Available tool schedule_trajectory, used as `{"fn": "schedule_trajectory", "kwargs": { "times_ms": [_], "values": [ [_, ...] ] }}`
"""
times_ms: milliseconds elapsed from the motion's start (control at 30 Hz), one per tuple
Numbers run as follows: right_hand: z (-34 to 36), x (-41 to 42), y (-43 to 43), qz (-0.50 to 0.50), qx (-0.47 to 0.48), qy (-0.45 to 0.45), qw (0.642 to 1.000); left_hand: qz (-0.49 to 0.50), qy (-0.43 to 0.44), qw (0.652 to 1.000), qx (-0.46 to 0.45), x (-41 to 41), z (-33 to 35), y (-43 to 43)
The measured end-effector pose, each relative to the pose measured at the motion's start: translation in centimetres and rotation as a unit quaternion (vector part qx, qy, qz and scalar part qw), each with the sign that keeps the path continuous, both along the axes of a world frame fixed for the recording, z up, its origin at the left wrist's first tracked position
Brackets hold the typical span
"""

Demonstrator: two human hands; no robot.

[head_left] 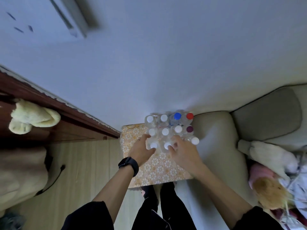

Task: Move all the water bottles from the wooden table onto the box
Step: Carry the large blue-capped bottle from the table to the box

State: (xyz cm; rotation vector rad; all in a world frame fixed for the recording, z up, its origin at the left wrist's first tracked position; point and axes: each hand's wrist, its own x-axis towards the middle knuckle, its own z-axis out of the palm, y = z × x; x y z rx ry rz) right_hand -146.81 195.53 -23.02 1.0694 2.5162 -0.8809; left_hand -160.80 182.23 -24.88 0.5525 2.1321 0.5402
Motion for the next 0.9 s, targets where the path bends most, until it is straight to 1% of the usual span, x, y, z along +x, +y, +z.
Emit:
{"fn": "schedule_trajectory", "kwargs": {
  "times_ms": [67, 133, 300, 400, 500, 600, 733, 833, 900],
  "values": [
    [3.5, 0.0, 0.3, -0.022, -0.023, 0.017, 0.999, -0.013, 0.022, 1.0, 0.017, -0.7, 3.2, 0.2],
    [7.1, 0.0, 0.5, -0.033, -0.023, 0.042, 0.998, -0.025, 0.048, 0.998, 0.039, -1.1, 6.5, 0.5],
    [14.5, 0.6, 0.9, -0.03, 0.039, 0.135, 0.99, -0.061, 0.107, 0.988, 0.098, -1.7, 13.4, 1.2],
    [17.7, 1.0, 1.1, -0.03, 0.075, 0.16, 0.984, -0.08, 0.136, 0.98, 0.121, -2.2, 16.6, 1.3],
    [20.1, 0.8, 1.2, -0.018, 0.092, 0.18, 0.979, -0.074, 0.174, 0.972, 0.14, -2.9, 19.1, 0.7],
    [21.7, -0.4, 0.7, 0.023, 0.09, 0.194, 0.976, -0.031, 0.201, 0.967, 0.151, -3.5, 21.0, -1.6],
    [22.7, -4.0, -1.5, 0.106, 0.077, 0.219, 0.967, 0.064, 0.222, 0.965, 0.125, -4.0, 22.7, -7.0],
    [23.2, -7.4, -5.0, 0.21, 0.064, 0.232, 0.947, 0.174, 0.238, 0.951, 0.097, -3.1, 23.6, -13.2],
    [23.5, -9.3, -8.4, 0.287, 0.049, 0.248, 0.924, 0.246, 0.254, 0.933, 0.072, -1.6, 23.9, -17.9]
  ]
}}
